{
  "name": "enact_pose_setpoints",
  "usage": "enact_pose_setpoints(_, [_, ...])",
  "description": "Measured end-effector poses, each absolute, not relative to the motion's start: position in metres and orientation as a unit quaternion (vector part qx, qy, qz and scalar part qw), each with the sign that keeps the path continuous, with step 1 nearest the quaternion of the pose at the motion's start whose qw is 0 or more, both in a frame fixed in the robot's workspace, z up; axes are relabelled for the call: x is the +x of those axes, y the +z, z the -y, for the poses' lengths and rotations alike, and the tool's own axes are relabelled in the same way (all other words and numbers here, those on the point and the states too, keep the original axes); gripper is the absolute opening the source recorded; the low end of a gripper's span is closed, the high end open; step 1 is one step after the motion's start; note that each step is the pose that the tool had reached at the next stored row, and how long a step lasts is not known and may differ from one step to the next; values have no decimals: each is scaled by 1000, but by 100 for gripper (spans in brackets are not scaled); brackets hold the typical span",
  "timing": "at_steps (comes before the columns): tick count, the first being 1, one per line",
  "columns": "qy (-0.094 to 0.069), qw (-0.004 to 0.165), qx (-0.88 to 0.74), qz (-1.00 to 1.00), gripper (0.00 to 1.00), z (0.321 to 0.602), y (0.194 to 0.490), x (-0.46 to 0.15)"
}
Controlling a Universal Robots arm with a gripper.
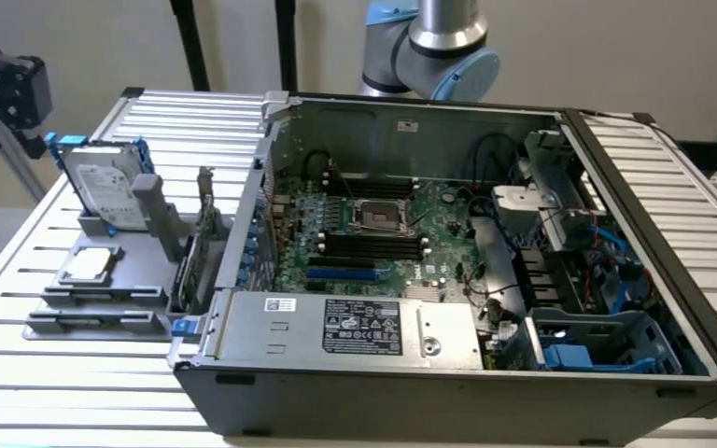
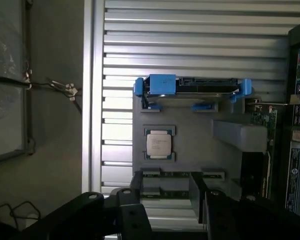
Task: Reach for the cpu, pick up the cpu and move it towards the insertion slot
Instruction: 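Pick up the cpu and move it towards the insertion slot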
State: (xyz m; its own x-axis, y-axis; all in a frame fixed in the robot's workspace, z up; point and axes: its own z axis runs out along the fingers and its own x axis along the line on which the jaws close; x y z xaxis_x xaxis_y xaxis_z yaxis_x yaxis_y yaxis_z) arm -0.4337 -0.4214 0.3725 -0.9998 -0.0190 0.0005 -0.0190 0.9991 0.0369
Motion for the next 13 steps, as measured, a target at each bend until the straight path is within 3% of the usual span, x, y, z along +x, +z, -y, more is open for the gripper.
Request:
enact_pose_setpoints(1, [-18, 1, 9, 1000, 53, 421, 372, -434])
enact_pose_setpoints(3, [-18, 0, 9, 1000, 65, 421, 369, -434])
enact_pose_setpoints(6, [-18, 1, 9, 1000, 70, 421, 364, -434])
enact_pose_setpoints(8, [-18, 0, 9, 1000, 82, 421, 361, -434])
enact_pose_setpoints(13, [-18, 1, 9, 1000, 82, 421, 352, -434])
